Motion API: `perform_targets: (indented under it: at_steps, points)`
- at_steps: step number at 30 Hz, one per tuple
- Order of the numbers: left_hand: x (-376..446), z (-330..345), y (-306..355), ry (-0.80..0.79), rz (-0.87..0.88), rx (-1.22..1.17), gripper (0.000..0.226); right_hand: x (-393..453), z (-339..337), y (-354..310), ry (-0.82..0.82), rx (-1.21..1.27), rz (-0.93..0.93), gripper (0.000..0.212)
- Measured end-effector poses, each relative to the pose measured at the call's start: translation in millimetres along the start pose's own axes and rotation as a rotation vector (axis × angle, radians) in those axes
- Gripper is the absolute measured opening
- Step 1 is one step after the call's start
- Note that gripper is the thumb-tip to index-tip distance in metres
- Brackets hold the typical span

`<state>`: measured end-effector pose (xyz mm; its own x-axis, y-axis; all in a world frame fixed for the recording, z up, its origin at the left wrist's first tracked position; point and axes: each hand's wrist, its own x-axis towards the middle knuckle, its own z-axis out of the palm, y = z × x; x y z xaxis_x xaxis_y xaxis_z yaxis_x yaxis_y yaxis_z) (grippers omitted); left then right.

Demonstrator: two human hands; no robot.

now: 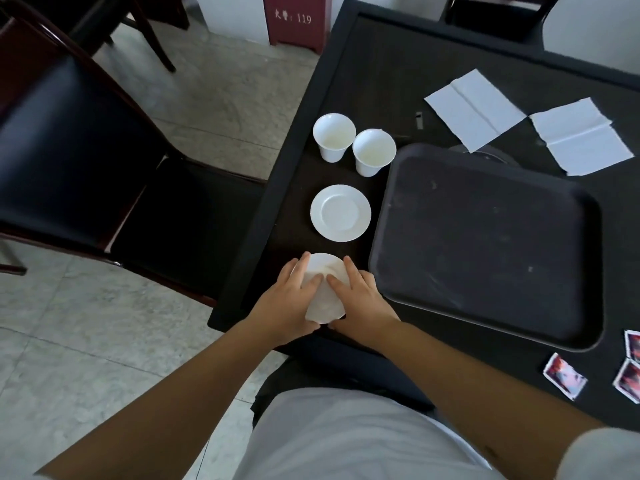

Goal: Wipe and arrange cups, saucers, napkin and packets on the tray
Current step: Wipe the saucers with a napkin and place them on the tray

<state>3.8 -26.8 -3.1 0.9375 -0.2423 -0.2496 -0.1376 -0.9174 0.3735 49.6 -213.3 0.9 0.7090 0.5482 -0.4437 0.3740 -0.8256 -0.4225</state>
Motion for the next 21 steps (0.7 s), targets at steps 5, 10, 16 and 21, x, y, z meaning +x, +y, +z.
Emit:
perform_targets:
  at_steps: [5,10,16,21]
  points:
    - [3.9,-0.6,47.4,0.002,0.006,0.016,0.092,-34.3,-20.4,29.6,-0.011,-0.01,-0.031,0.084]
    - [22.3,4.9,102.1,-0.041,0.037,0.042,0.091,-73.9,-37.4,73.7,0.015,0.031,-0.02,0.084]
    - [57.3,12.8,168.1,-0.08,0.106,0.019,0.087,-112.0,-53.2,136.5,0.064,0.071,0.045,0.088]
    - [98.2,19.5,220.9,-0.123,0.155,0.033,0.084,-136.9,-71.1,189.5,0.115,0.089,0.123,0.086]
